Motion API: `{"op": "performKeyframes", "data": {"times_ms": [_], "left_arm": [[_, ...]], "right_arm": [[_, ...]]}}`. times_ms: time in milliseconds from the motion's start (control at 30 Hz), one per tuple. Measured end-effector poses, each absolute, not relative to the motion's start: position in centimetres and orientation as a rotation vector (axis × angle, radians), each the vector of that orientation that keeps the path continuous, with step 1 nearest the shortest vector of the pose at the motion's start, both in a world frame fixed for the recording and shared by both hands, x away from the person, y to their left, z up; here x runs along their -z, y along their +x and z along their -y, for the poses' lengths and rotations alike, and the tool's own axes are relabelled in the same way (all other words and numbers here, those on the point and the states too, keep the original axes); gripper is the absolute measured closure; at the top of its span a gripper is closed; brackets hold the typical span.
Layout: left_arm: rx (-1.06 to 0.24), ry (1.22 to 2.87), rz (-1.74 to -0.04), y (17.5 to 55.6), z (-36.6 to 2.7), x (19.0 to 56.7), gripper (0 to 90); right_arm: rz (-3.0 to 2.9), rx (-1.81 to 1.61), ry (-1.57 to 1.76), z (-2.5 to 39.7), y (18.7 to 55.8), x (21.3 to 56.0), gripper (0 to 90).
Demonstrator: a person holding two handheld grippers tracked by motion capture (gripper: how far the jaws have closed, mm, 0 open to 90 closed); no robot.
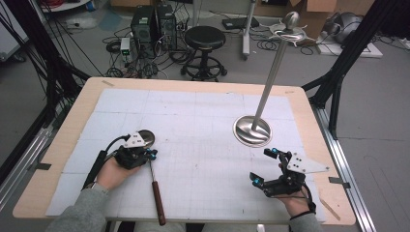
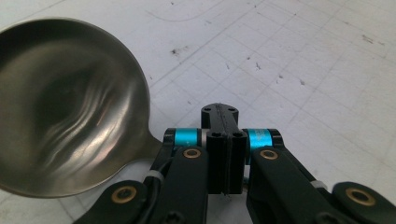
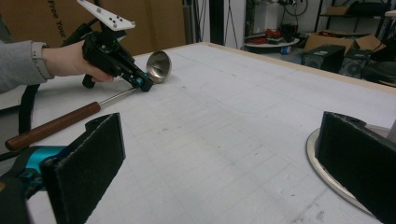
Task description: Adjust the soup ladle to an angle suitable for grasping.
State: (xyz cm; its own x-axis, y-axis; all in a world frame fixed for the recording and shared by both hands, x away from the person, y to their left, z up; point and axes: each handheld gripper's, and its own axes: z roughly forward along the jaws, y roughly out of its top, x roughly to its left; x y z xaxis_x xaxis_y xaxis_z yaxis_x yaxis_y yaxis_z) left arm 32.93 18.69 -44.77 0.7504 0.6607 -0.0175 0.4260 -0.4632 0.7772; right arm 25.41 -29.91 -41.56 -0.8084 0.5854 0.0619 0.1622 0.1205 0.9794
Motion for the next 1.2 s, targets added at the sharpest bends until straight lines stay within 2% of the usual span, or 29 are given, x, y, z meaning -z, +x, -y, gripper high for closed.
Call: {"op": "performKeyframes", "data": {"times_ms": [467,667,1200], "left_arm": [[-0.352,2.148,-0.799,32.1,-19.5,44.7,89.7],[-0.323,2.118,-0.804,31.5,-21.5,44.9,89.7],[-0.364,2.114,-0.785,29.0,-24.4,45.0,89.7]], "right_arm": [[-2.066,-1.726,0.738,30.0,25.3,41.6,0.5],[-2.061,-1.73,0.723,30.0,25.2,41.5,0.5],[-2.07,-1.727,0.734,30.0,25.3,41.6,0.5]]}}
